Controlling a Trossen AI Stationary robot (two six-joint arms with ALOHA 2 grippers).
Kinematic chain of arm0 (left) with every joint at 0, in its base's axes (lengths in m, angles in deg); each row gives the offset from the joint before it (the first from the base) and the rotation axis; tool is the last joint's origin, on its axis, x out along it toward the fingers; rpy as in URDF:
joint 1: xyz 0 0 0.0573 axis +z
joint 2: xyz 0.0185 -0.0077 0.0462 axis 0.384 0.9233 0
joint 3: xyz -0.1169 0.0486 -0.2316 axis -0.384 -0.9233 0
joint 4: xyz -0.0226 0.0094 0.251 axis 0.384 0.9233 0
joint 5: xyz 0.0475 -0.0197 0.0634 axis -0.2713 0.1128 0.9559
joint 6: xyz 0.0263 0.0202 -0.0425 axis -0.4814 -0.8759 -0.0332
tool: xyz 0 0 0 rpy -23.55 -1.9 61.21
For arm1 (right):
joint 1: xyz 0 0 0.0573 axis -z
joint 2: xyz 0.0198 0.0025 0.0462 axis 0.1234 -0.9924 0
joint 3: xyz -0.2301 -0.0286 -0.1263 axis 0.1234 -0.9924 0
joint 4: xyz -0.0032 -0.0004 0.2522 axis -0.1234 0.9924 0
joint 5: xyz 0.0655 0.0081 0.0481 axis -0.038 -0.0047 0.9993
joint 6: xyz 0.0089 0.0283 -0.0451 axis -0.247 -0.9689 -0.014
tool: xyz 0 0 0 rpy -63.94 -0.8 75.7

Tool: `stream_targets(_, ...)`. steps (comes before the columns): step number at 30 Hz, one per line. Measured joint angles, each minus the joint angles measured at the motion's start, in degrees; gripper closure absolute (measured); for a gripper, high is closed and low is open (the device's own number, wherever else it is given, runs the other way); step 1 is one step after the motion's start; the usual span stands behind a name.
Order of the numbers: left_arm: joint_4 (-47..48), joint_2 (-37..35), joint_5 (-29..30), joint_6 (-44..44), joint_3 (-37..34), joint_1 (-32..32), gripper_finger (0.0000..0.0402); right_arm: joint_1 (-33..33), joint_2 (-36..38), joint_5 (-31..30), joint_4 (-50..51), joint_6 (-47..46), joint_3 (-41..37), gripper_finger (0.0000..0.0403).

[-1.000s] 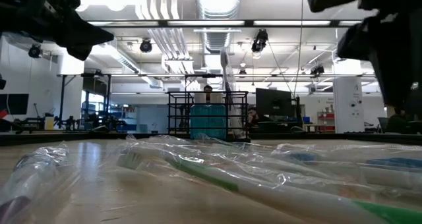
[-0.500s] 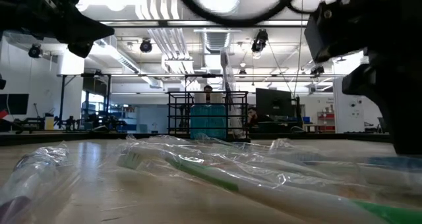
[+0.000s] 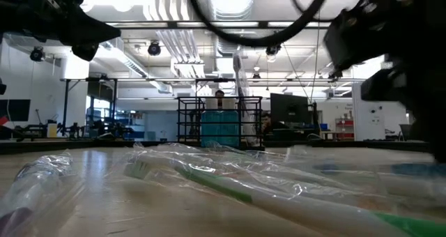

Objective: Pick & Place toothbrushing station
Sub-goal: Put the blue toothbrush into the black wire organizer

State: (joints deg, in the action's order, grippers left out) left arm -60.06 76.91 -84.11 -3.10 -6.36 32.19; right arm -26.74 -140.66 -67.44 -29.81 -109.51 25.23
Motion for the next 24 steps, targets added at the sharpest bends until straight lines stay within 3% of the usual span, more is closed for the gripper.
stream_targets(3, 0.0, 0.0, 0.2, 0.0, 0.0, 0.0, 0.0390, -0.1, 1.7, -0.2, 1.5, 0.3, 0.0, 0.0383)
stream_targets(8, -0.2, 0.0, 3.4, 0.1, 0.0, 0.0, 0.0390, 0.1, 5.0, -2.6, 2.9, 1.2, 0.0, 0.0383)
stream_targets(13, -1.3, 0.0, 8.5, -0.4, -0.1, 0.0, 0.0390, 0.0, 10.8, -9.2, 3.4, 4.7, 0.0, 0.0384)
stream_targets(16, -2.9, 0.0, 10.7, -1.5, -0.1, 0.0, 0.0390, 0.2, 15.6, -16.4, 3.4, 7.3, 0.0, 0.0384)
stream_targets(20, -5.5, 0.0, 8.2, -1.7, -0.2, 0.0, 0.0390, 0.6, 22.1, -26.2, 1.7, 13.1, 0.0, 0.0384)
stream_targets(24, -7.9, 1.8, 1.6, -0.8, 1.1, 0.0, 0.0379, 2.7, 27.9, -28.5, -5.8, 22.7, -0.6, 0.0385)
